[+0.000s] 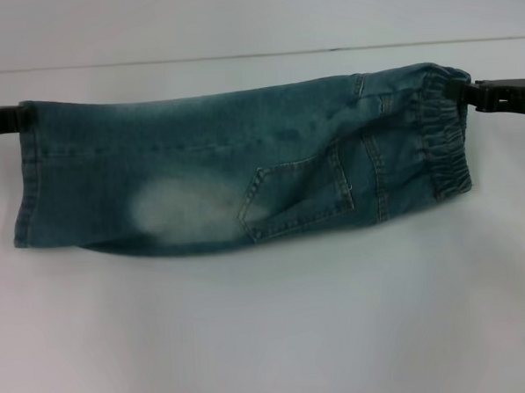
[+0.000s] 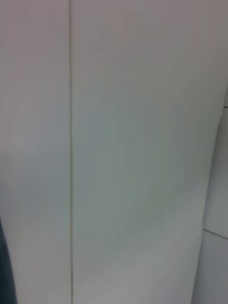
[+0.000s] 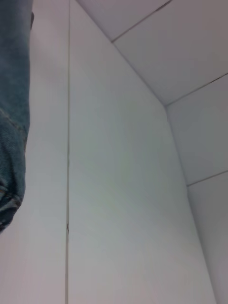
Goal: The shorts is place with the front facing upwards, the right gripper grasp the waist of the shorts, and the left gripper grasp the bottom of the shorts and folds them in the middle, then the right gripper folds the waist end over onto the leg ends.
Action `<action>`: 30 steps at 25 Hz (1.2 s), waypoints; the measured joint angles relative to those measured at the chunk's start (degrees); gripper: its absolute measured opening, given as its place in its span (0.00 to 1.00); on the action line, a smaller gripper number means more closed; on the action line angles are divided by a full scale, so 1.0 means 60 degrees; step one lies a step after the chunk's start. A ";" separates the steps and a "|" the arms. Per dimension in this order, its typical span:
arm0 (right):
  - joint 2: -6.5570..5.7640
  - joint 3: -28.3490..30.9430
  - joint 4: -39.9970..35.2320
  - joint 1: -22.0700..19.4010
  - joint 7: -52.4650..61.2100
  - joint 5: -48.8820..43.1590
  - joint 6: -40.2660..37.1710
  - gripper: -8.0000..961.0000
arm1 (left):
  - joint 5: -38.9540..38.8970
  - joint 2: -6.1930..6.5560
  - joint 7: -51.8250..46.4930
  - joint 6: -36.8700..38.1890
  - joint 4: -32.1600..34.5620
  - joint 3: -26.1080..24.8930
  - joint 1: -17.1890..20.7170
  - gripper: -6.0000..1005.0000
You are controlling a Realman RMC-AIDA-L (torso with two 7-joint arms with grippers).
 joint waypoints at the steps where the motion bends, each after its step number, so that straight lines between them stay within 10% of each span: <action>1: 0.0002 -0.0014 0.0069 0.0025 -0.0010 -0.0007 0.0105 0.09 | 0.0000 -0.0010 0.0019 -0.0121 -0.0015 0.0023 -0.0012 0.04; 30: 0.0375 -0.0258 0.0913 0.0467 -0.0933 0.0087 0.2021 0.10 | -0.0969 -0.0227 0.2031 -0.2039 -0.0927 0.0111 -0.0189 0.08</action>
